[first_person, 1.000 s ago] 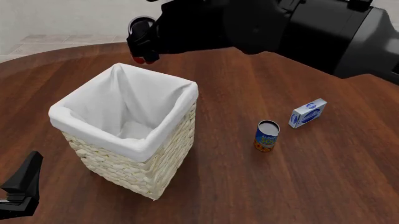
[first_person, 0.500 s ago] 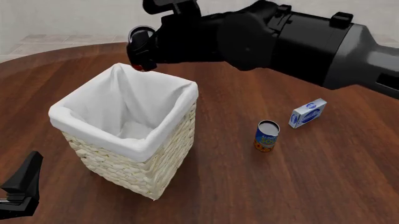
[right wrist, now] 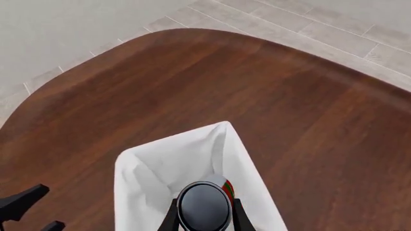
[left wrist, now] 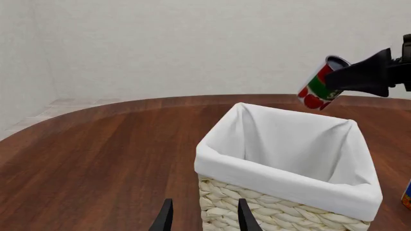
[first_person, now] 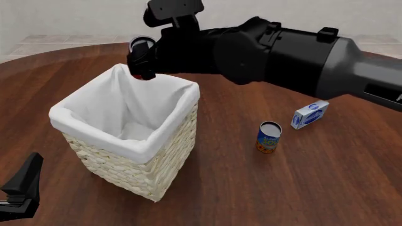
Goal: Pick up the tomato sauce, and put it in the basket.
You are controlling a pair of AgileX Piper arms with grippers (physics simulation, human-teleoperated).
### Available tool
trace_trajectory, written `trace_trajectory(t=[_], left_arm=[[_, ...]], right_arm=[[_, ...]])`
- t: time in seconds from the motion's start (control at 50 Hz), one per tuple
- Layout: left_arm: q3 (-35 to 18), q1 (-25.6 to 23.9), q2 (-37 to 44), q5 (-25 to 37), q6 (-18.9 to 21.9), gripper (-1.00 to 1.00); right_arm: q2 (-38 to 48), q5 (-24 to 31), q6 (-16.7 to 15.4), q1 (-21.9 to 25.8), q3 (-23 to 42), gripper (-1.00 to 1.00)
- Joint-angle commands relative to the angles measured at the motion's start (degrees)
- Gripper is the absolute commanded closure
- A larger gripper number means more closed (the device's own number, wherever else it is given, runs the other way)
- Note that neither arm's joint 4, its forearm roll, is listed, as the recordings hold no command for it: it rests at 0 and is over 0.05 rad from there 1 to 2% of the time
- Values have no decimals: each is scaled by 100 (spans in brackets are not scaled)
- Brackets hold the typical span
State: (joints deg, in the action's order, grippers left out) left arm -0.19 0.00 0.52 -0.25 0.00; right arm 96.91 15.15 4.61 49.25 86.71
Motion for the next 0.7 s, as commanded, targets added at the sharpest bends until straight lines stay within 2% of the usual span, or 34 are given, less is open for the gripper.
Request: trace_trajectory(t=[0.02, 0.7], left_arm=[[0, 1, 0, 0, 0, -100], [0, 0, 0, 0, 0, -100]], right_arm=[[95, -164, 124, -23, -57, 100], [659, -390, 130, -92, 100, 100]])
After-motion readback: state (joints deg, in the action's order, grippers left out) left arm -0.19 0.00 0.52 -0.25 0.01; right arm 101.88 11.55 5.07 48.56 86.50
